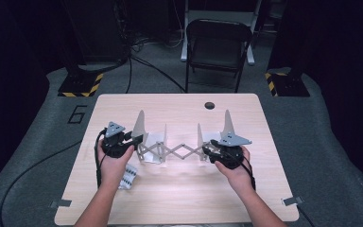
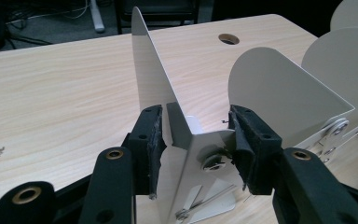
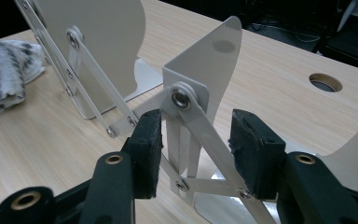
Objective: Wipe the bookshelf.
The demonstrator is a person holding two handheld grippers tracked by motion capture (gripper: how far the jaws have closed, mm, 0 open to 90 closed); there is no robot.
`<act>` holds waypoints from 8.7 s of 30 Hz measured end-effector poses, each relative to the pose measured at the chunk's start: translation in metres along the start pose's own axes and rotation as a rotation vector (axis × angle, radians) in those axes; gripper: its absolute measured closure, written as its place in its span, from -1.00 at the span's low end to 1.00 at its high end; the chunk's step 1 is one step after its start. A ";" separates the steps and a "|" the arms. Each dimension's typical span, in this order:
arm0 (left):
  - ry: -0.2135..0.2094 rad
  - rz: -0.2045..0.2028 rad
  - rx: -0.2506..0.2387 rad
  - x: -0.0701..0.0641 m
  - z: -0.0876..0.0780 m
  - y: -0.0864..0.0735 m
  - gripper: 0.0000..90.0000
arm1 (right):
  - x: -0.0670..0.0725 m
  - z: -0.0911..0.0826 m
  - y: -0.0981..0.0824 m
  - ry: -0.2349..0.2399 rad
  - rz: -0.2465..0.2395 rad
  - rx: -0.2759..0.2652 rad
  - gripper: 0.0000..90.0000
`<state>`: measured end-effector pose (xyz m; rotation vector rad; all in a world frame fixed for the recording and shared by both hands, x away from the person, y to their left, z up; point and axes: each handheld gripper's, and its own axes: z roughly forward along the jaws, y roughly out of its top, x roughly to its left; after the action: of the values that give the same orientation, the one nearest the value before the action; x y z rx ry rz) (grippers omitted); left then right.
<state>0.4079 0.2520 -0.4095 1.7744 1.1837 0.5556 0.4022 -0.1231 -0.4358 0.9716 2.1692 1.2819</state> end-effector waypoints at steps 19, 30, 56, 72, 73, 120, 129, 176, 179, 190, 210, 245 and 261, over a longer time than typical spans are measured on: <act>0.001 -0.013 -0.056 0.005 -0.025 -0.003 0.10 | 0.001 0.008 0.006 0.005 0.070 -0.026 0.08; 0.025 0.002 -0.081 0.015 -0.063 -0.033 -0.03 | 0.008 -0.013 0.007 0.015 0.089 -0.104 -0.07; 0.056 0.044 0.169 0.045 -0.007 -0.120 -0.19 | -0.001 -0.020 -0.007 0.030 0.175 -0.118 -0.09; 0.045 -0.024 0.213 0.046 -0.002 -0.123 -0.34 | -0.005 -0.017 -0.010 0.045 0.198 -0.124 -0.09; 0.052 -0.019 0.204 0.045 -0.001 -0.123 -0.34 | -0.005 -0.018 -0.010 0.046 0.198 -0.124 -0.09; 0.039 0.031 -0.061 -0.017 -0.035 -0.036 0.53 | -0.008 -0.020 -0.013 0.047 0.216 -0.139 -0.06; 0.042 0.027 0.030 -0.015 -0.011 -0.054 0.54 | -0.006 -0.016 -0.014 0.050 0.201 -0.125 -0.07; -0.068 0.087 0.031 -0.071 0.049 -0.049 0.55 | -0.008 -0.015 -0.017 0.059 0.215 -0.122 -0.07; -0.068 0.083 0.033 -0.072 0.053 -0.051 0.55 | -0.008 -0.015 -0.017 0.060 0.213 -0.121 -0.07; -0.102 0.131 -0.019 -0.088 0.048 -0.025 0.55 | -0.008 -0.015 -0.017 0.063 0.221 -0.123 -0.07; -0.144 0.113 0.057 -0.105 0.083 -0.039 0.57 | -0.011 -0.020 -0.016 0.053 0.225 -0.143 -0.06; -0.259 0.150 0.154 -0.138 0.077 -0.074 0.55 | -0.012 -0.026 -0.014 0.038 0.235 -0.168 -0.08; -0.277 0.135 0.041 -0.118 0.051 -0.061 -0.08 | -0.005 -0.043 -0.004 -0.028 0.163 -0.210 -0.08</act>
<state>0.3651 0.1329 -0.4746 1.9058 0.8950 0.3503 0.3752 -0.1525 -0.4187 1.0891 1.9199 1.5261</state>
